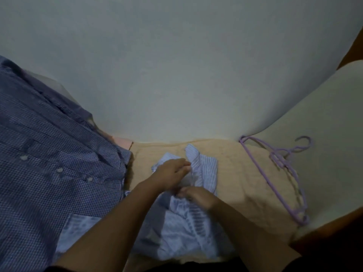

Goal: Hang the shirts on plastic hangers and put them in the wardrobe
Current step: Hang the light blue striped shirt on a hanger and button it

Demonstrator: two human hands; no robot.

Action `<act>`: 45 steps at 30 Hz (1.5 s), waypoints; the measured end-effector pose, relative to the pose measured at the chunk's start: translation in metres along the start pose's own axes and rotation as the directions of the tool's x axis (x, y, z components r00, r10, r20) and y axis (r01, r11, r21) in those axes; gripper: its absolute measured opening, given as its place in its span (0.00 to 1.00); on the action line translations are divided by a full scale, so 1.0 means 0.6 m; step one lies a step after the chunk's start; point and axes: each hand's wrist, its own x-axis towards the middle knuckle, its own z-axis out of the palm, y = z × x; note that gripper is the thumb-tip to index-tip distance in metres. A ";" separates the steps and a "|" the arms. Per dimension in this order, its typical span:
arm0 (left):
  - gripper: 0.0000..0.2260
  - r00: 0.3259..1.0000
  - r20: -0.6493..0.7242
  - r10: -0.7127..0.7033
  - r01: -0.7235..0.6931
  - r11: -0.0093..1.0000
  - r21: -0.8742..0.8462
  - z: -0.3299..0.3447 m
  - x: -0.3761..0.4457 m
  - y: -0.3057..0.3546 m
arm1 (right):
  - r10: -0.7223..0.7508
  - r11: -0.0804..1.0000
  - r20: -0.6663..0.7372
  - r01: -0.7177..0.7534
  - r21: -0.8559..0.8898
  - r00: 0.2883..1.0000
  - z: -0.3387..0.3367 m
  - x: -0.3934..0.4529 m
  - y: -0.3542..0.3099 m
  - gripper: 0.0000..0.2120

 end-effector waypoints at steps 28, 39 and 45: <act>0.10 0.596 -0.544 -0.590 0.183 0.760 -0.624 -0.149 -0.017 -0.020 | 0.184 0.348 -0.523 0.443 0.826 0.832 -0.223 -0.099 -0.138 0.13; 0.02 0.927 -0.227 -0.298 0.182 0.887 -0.425 -0.085 -0.069 0.041 | -0.046 0.947 -0.462 0.185 0.261 0.886 -0.174 -0.071 -0.077 0.17; 0.21 0.884 0.451 -0.122 0.250 0.939 -0.235 0.021 -0.082 0.051 | 0.166 0.986 -0.406 -0.164 0.038 0.899 -0.154 -0.056 0.039 0.12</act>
